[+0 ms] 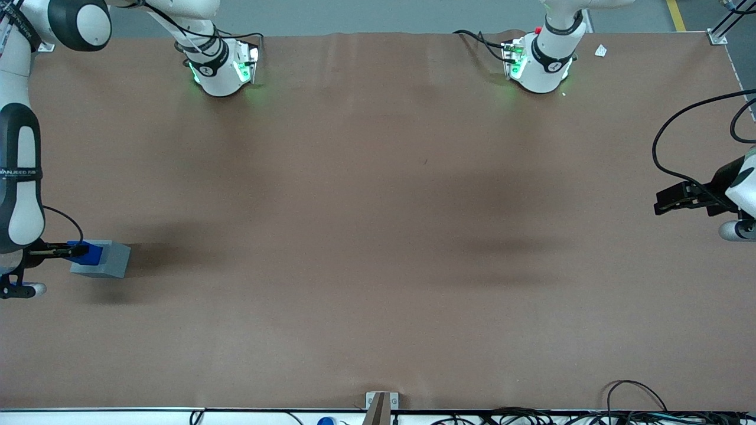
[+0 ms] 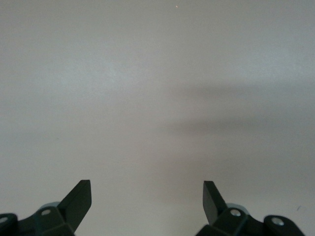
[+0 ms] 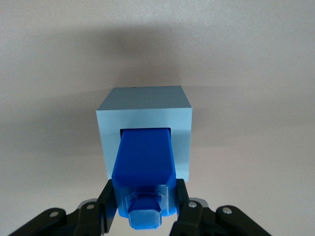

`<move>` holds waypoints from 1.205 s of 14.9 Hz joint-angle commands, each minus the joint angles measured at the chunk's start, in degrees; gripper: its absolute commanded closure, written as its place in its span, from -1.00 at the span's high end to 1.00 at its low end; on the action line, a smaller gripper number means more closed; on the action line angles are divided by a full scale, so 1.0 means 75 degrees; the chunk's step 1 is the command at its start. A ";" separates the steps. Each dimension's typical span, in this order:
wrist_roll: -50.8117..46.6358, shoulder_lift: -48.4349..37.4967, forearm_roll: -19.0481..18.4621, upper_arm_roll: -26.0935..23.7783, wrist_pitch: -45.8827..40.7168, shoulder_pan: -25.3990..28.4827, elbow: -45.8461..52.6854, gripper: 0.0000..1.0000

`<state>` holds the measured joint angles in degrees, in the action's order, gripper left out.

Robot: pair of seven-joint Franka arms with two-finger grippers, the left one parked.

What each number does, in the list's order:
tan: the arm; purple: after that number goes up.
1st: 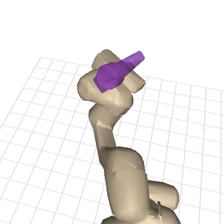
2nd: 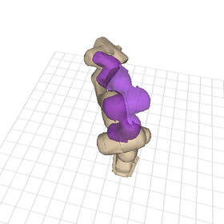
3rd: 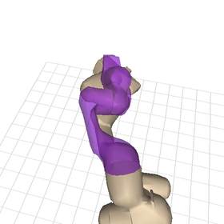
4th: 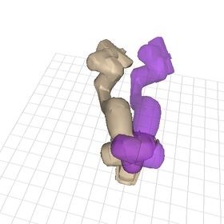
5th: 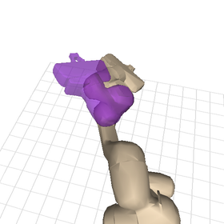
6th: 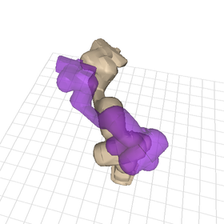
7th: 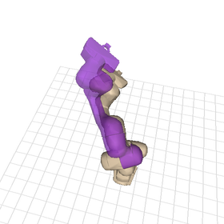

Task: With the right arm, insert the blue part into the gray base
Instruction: 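Open the right gripper and release the blue block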

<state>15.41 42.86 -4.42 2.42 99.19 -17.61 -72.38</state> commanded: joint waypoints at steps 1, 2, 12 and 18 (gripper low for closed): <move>0.0032 0.0133 -0.0103 -0.0123 0.0028 -0.0125 0.0206 1.00; 0.0032 0.0133 -0.0103 -0.0111 0.0028 -0.0125 0.0206 1.00; -0.0003 0.0075 -0.0103 -0.0123 -0.0439 -0.0043 0.0381 1.00; 0.0020 -0.0159 -0.0091 -0.0158 -0.1552 0.0027 0.0767 1.00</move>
<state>15.41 42.53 -4.42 1.81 90.29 -17.39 -67.94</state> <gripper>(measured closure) 0.000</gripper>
